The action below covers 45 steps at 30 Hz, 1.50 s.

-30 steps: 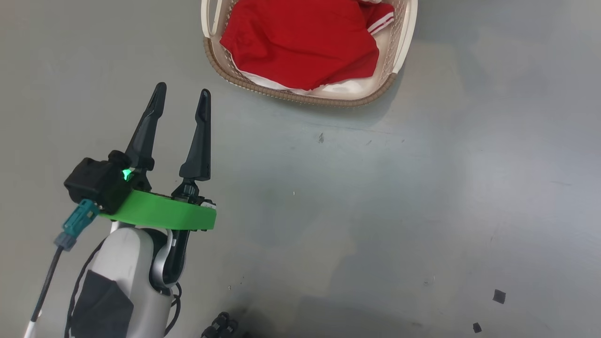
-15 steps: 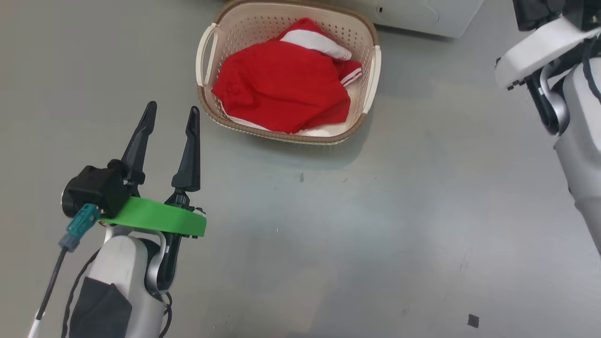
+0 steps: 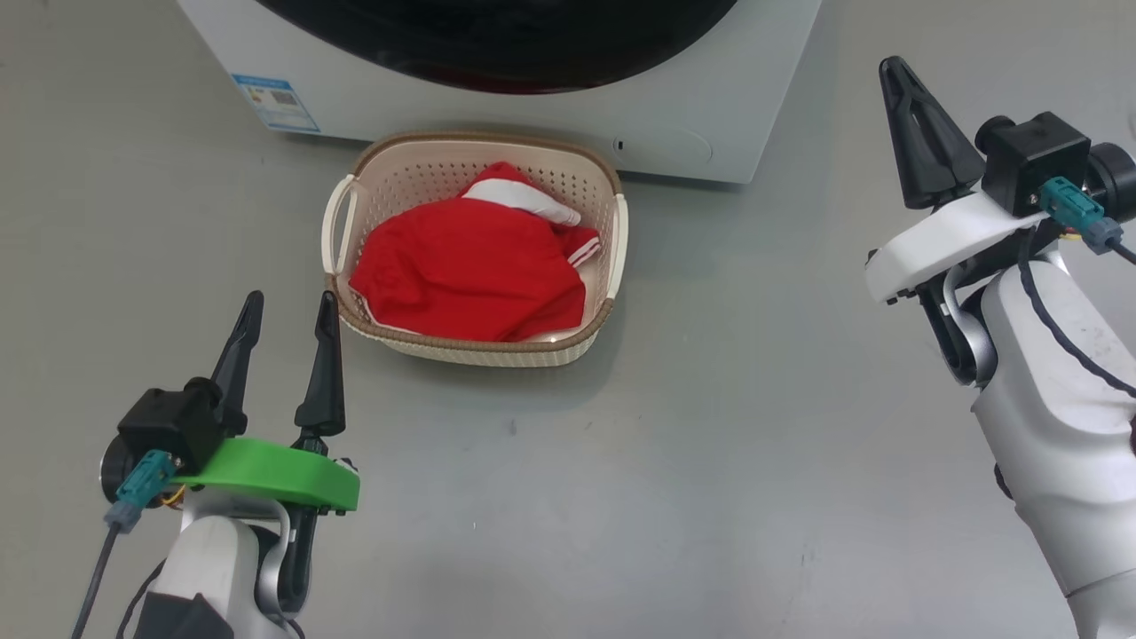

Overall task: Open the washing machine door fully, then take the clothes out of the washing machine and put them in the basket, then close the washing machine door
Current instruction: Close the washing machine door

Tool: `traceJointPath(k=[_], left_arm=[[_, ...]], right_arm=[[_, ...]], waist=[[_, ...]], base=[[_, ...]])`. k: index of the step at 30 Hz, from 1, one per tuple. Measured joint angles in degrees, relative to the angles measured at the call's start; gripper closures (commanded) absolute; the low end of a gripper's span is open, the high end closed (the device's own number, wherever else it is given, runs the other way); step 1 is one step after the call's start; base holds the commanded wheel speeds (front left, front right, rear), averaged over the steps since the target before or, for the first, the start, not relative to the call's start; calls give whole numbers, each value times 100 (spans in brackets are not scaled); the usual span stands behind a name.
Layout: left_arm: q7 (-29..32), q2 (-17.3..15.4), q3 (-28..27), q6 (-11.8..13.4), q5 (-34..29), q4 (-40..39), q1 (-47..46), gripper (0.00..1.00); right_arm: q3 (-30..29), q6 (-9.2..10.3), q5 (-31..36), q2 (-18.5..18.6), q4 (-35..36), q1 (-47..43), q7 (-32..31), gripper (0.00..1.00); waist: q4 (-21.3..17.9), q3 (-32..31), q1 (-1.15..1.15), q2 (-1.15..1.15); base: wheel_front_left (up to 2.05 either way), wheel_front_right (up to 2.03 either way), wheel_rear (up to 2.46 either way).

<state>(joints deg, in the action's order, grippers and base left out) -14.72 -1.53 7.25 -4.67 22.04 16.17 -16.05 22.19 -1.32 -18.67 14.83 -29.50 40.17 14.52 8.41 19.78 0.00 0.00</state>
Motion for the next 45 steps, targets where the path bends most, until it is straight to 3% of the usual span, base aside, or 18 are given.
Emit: traceJointPath(k=[18,30,31,45], left_arm=[[0,-19,-200,0,-91,36,534,0],[0,-22,-259,0,-168,11,677,0],[0,-22,-260,0,-174,12,701,0],[0,-23,-316,1,-187,98,908,0]], right_arm=[[-576,313,-301,-343,749,-1645,0,100],[-1024,413,-361,-386,1301,-2568,0,100],[-1047,443,-381,-411,1335,-2632,0,2],[-1082,443,-278,-469,1695,-3223,0,0]], waist=[[-846,-1003,0,0],[-1075,-1362,0,0],[-1079,-1371,0,0],[-1118,-1524,0,0]], base=[[0,0,0],[0,0,0],[0,0,0],[0,0,0]])
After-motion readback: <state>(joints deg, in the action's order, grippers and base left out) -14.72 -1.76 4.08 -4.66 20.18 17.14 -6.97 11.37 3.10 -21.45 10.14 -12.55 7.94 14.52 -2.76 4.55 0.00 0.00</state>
